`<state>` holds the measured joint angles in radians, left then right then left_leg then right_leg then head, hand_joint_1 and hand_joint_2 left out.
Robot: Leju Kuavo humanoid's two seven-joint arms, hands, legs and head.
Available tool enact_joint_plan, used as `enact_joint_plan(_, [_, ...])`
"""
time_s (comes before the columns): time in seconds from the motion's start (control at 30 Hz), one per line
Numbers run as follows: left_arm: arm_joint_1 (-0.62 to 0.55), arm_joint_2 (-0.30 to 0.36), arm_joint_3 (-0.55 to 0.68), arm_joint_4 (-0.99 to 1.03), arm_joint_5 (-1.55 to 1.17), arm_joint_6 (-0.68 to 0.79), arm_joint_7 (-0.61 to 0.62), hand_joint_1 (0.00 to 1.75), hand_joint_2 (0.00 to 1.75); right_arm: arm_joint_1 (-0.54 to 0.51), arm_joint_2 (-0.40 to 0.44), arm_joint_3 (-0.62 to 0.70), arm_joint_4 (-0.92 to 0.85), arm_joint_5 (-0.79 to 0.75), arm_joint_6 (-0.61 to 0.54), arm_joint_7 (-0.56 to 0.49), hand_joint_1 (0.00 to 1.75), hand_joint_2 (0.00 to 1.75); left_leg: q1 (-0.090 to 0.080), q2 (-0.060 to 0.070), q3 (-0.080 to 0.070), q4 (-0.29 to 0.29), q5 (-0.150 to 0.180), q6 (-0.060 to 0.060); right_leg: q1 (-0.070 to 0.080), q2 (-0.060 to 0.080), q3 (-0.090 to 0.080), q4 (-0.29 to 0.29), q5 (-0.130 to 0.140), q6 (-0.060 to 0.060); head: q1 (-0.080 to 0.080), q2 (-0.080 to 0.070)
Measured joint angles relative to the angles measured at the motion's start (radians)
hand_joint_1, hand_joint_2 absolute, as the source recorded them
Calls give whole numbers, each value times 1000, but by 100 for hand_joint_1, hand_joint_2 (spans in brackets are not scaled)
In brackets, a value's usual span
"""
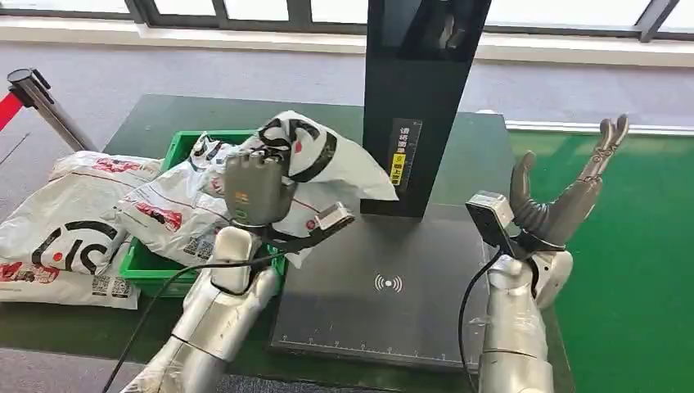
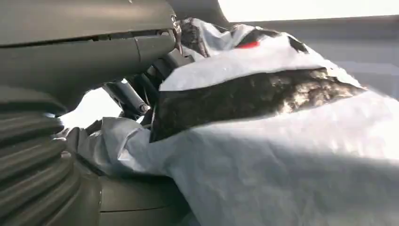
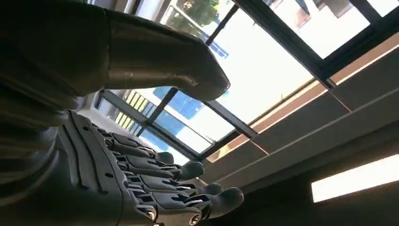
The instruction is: Moved the parcel from conveyor to table for the left to box.
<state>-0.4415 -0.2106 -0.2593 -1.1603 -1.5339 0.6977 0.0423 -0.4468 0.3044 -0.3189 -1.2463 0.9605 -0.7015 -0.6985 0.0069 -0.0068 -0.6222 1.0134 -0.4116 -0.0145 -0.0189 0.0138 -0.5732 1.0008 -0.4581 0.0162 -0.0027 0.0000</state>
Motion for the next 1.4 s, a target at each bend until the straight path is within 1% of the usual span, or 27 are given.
enact_joint_plan(0.07, [26, -3, 60, -99, 5, 0, -70, 175, 175, 11, 0, 0, -11, -8, 0, 0, 0, 175, 0, 0, 0, 0, 0, 0, 0, 0, 0, 0, 0, 0, 0, 0])
enact_joint_plan(0.2, [50, -53, 252, -223, 75, 0, -362, 175, 175, 36, -1, -2, -35, -27, 0, 0, 0, 175, 0, 0, 0, 0, 0, 0, 0, 1, 0, 0, 0, 0, 0, 0])
enact_joint_plan(0.23, [52, -69, 308, -248, 105, 0, -415, 175, 175, 43, -1, -2, -42, -28, 0, 0, 0, 175, 0, 1, 0, 0, -1, 0, -1, 1, 0, -1, 0, 0, 0, 0])
enact_joint_plan(0.27, [56, -79, 357, -272, 131, 0, -439, 175, 175, 51, -1, -2, -49, -32, 0, 0, 0, 175, 0, 1, 0, 0, -1, -1, -1, 1, 0, -1, 0, 0, 0, 0])
enact_joint_plan(0.37, [64, -98, 450, -306, 149, 0, -431, 175, 175, 71, -1, -3, -69, -37, 0, 0, 0, 175, 0, 0, 0, 0, -1, -1, 0, 0, 0, -1, -1, 0, 0, 0])
enact_joint_plan(0.43, [60, -107, 524, -290, 157, 0, -426, 175, 175, 82, -1, -3, -84, -39, 0, 0, 0, 175, 0, 0, 0, 0, -1, -1, 0, 0, 0, -1, -1, 0, 0, 0])
enact_joint_plan(0.53, [37, -115, 670, -218, 177, -3, -485, 175, 175, 94, -2, -3, -98, -45, 0, 0, 0, 175, 0, 1, 0, 0, -1, -1, 0, 1, -2, 0, 0, -1, 0, 0])
enact_joint_plan(0.7, [-21, -106, 866, -65, 108, -3, -438, 175, 175, 104, -3, -12, -108, -45, 0, 0, 0, 175, 0, 1, 0, 0, -1, -1, 0, 1, -1, 0, 0, -1, 0, 0])
enact_joint_plan(0.73, [-27, -104, 895, -44, 108, -3, -436, 168, 175, 107, -4, -12, -109, -48, 0, 0, 0, 175, 0, 1, 0, 0, -1, -1, 0, 1, -1, 0, 0, -1, 0, 0])
enact_joint_plan(0.77, [-32, -103, 916, -28, 107, -3, -436, 0, 175, 110, -4, -13, -111, -48, 0, 0, 0, 175, 0, 1, 0, 0, -1, -1, 0, 1, -1, 0, 0, -1, 0, 0])
enact_joint_plan(0.8, [-39, -103, 934, -11, 105, -3, -435, 0, 0, 112, -4, -13, -111, -48, 0, 0, 0, 175, 0, 1, 0, 0, -1, -1, 0, 1, -1, 0, 0, -1, 0, 0])
enact_joint_plan(0.97, [-62, -90, 984, 85, 63, -3, -378, 0, 0, 114, -4, -13, -113, -51, 0, 0, 0, 175, 0, 0, 0, 0, -1, -1, -1, 1, -1, -1, 0, -1, 0, 0])
enact_joint_plan(1.1, [-88, -61, 989, 197, 26, -3, -308, 0, 0, 114, -4, -13, -113, -60, 0, 0, 0, 175, 0, 0, 0, 0, -1, -1, 0, 1, -1, -1, 0, -1, 0, 0])
enact_joint_plan(1.3, [-99, -42, 983, 260, 43, -3, -298, 0, 0, 114, -8, -13, -108, -61, 0, 0, 0, 175, 0, 0, 0, 0, -1, -1, 0, 1, -1, 0, 0, -1, 0, 0])
enact_joint_plan(1.4, [-98, -41, 981, 254, 72, -3, -324, 0, 0, 114, -11, -13, -101, -63, 0, 0, 0, 175, 0, 0, -1, 0, -1, -1, 0, 1, -1, 0, 0, -1, 0, 0])
